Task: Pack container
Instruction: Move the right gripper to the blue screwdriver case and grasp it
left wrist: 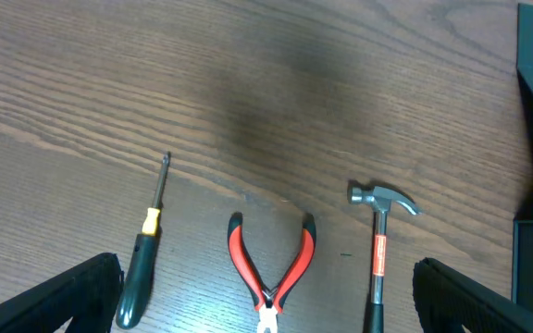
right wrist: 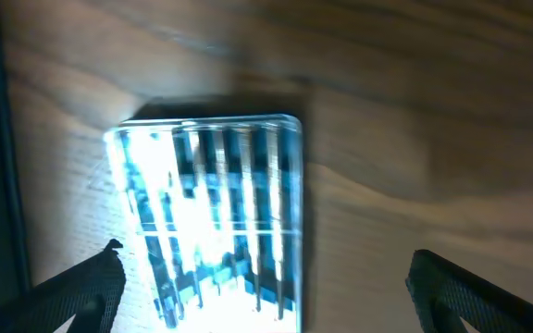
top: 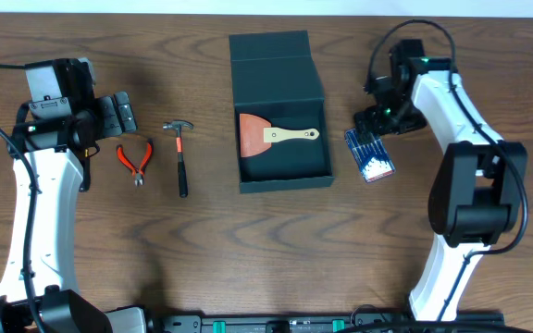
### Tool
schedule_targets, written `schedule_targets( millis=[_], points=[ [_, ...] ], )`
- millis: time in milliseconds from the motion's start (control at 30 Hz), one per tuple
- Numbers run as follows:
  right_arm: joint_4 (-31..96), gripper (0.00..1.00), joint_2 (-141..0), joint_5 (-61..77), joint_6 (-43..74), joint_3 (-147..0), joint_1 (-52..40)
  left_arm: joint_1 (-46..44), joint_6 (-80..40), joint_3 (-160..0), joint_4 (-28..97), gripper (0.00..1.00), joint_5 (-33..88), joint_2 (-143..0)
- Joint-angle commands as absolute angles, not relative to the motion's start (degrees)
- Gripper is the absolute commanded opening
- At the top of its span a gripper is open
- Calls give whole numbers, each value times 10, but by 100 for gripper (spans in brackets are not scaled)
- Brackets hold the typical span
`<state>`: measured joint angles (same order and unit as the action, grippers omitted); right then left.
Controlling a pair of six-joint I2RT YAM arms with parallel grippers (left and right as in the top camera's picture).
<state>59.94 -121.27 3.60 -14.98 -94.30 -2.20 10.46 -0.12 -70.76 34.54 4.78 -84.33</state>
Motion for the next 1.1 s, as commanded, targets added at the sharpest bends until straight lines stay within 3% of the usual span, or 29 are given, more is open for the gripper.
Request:
schedule_targets(
  millis=[0, 367, 1067],
  points=[
    [599, 99, -1219, 48, -230, -944, -34, 107, 4, -718, 347, 98, 50, -850],
    [625, 99, -1219, 42, -279, -943, -47, 107, 4, -718, 347, 98, 50, -850],
    [559, 99, -1220, 4, -213, -875, -67, 107, 4, -718, 347, 98, 50, -850]
  ],
)
